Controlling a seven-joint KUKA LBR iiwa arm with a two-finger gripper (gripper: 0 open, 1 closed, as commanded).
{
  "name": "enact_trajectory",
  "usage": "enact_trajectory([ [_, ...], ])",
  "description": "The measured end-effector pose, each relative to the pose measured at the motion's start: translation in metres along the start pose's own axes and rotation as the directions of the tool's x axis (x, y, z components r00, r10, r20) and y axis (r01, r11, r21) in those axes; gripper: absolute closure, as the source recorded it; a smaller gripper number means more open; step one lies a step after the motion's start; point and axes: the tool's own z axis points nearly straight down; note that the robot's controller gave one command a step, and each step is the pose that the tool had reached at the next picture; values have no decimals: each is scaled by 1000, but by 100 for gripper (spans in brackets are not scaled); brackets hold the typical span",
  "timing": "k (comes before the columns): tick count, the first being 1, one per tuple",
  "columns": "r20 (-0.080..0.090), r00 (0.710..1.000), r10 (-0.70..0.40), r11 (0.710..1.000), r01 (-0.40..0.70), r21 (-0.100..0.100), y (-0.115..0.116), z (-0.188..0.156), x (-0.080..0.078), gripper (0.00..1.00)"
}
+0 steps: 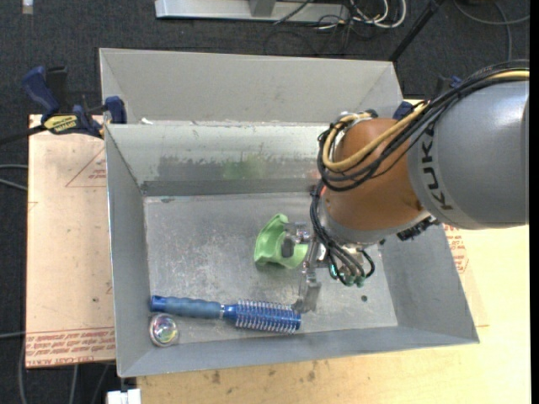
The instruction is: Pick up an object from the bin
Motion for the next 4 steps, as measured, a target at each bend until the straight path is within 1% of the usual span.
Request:
enact_trajectory([
  [1, 13, 989, 149, 989, -149, -2, -11, 12, -85, 0],
  [2, 10, 998, -65, 998, 65, 1, -4, 78, -141, 0],
  [3, 9, 980, -197, 980, 197, 2, -20, 77, -124, 0],
  [4, 14, 995, 94, 996, -94, -2, -17, 12, -101, 0],
])
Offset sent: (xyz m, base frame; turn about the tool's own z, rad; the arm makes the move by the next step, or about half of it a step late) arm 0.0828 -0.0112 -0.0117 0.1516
